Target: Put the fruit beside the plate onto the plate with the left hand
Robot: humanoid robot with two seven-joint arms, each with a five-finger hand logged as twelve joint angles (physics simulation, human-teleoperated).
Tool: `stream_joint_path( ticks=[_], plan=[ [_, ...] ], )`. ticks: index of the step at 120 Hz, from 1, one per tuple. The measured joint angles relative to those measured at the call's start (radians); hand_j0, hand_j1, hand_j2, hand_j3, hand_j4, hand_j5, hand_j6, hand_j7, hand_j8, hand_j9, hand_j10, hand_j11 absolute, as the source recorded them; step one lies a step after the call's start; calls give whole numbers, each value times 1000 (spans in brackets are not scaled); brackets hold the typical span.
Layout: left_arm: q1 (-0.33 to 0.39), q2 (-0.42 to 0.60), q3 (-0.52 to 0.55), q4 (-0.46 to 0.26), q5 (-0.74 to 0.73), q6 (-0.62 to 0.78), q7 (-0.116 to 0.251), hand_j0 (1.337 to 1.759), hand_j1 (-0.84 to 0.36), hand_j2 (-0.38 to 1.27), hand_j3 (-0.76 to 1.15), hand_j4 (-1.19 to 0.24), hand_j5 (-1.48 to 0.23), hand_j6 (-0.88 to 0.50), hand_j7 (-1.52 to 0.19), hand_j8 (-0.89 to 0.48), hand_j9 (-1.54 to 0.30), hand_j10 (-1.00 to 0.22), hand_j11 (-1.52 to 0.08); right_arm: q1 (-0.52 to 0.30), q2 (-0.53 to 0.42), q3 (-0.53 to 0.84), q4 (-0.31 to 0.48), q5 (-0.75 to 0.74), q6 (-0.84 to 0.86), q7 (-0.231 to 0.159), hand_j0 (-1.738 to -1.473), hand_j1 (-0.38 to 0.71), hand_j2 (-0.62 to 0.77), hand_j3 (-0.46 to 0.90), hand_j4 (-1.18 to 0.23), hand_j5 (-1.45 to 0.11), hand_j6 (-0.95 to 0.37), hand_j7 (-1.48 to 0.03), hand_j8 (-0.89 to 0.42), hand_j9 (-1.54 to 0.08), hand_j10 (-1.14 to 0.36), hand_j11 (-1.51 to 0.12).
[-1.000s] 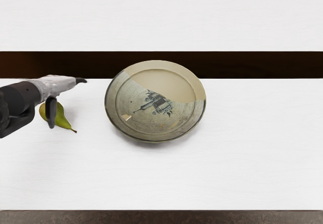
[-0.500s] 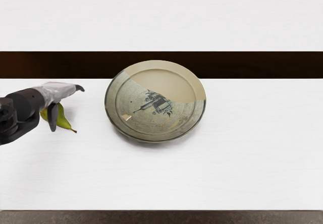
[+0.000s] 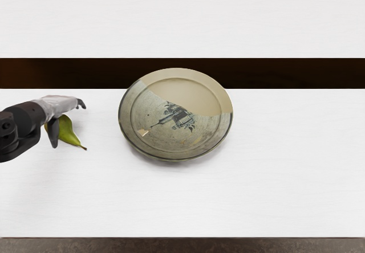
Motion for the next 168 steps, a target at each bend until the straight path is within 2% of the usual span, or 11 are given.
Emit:
stream_joint_path(
  ticks=[71,75,82,90,102,119,126,136,149,168],
  plan=[
    [6,8,26,-1,-3,29,0,1658,-104,80,0,-386,-496,-387,-496,-387,-495,-385,-495,0,0,0,0,0,0,0,-1658,-349,0,0,0,0,0,0,0,0,0,0],
    [13,9,26,-1,-1,31,-1,1658,-116,83,0,-401,-494,-277,-623,-396,-508,-395,-508,0,0,0,0,0,0,0,-1658,-349,0,0,0,0,0,0,0,0,0,0],
    [14,9,25,-2,-3,33,-2,1658,-134,85,0,-402,-484,-264,-661,-411,-527,-409,-527,0,0,0,0,0,0,0,-1658,-349,0,0,0,0,0,0,0,0,0,0],
    [14,17,25,-4,-4,33,-2,1658,-159,89,0,-425,-516,-317,-604,-431,-554,-430,-554,0,0,0,0,0,0,0,-1658,-349,0,0,0,0,0,0,0,0,0,0],
    [14,51,25,-14,-4,31,-1,1658,-210,99,0,-469,-588,-385,-643,-474,-610,-473,-610,0,0,0,0,0,0,0,-1658,-349,0,0,0,0,0,0,0,0,0,0],
    [15,51,25,-26,-3,31,0,1656,-221,155,0,-542,-690,-364,-720,-459,-706,-540,-705,0,0,0,0,0,0,0,-1658,-349,0,0,0,0,0,0,0,0,0,0],
    [15,51,25,-28,-3,31,0,1656,-222,228,0,-549,-721,-374,-746,-471,-738,-563,-737,0,0,0,0,0,0,0,-1658,-349,0,0,0,0,0,0,0,0,0,0],
    [15,49,25,-30,-3,31,0,1655,-210,240,0,-552,-767,-388,-789,-482,-785,-594,-784,0,0,0,0,0,0,0,-1658,-349,0,0,0,0,0,0,0,0,0,0],
    [15,50,25,-31,-4,31,0,1655,-203,356,0,-585,-822,-418,-844,-509,-843,-635,-842,0,0,0,0,0,0,0,-1658,-349,0,0,0,0,0,0,0,0,0,0],
    [14,53,25,-31,-7,29,0,1654,-216,404,0,-559,-881,-394,-896,-490,-895,-669,-895,0,0,0,0,0,0,0,-1658,-349,0,0,0,0,0,0,0,0,0,0]
  ],
)
